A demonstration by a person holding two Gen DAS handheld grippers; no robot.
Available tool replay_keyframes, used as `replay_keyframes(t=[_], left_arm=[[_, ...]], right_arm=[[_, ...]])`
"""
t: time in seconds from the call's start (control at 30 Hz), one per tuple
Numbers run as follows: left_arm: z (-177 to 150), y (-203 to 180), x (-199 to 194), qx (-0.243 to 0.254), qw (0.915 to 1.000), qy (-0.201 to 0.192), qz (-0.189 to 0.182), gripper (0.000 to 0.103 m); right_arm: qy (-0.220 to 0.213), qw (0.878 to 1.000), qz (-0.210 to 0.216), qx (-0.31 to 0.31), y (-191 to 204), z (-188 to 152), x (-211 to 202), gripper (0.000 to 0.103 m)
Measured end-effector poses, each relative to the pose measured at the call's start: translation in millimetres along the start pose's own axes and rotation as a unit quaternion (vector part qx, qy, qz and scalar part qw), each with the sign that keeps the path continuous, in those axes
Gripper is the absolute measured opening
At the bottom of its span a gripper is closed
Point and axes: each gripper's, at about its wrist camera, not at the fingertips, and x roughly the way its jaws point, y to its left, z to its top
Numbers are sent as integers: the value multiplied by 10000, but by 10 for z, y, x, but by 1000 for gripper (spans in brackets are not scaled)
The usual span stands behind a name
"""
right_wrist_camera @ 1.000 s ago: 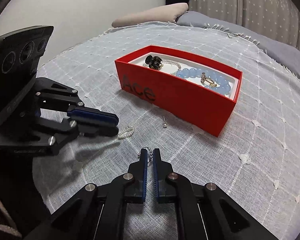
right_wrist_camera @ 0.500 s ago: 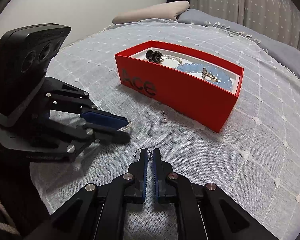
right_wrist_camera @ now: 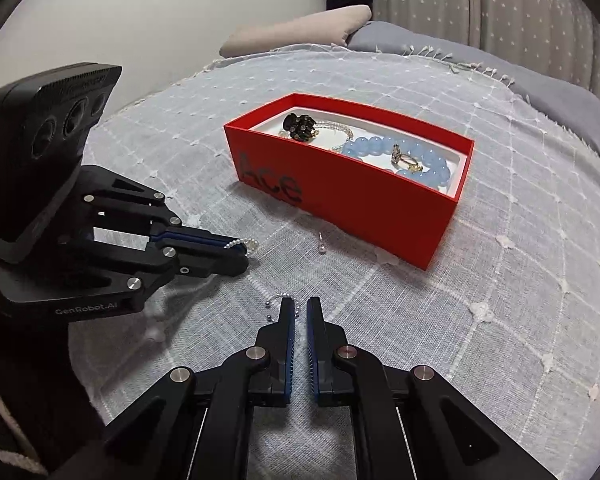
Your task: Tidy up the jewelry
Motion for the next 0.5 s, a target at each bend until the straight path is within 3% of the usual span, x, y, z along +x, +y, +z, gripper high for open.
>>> replay_keyframes(t=[0.1, 0.2, 0.37, 0.5], left_arm=[[-26, 7, -12, -30, 10000, 21, -4, 3], [-52, 20, -17, -47, 10000, 38, 2, 3], [-71, 35, -8, -68, 10000, 62, 10, 3], [-79, 38, -11, -56, 10000, 60, 21, 3]], right_arm=[[46, 10000, 14, 4, 21, -7, 8, 22], [-23, 10000, 39, 9, 51, -10, 17, 66], [61, 9999, -68, -127, 94, 14, 148, 64], [61, 9995, -250, -199, 62, 40, 198, 45]])
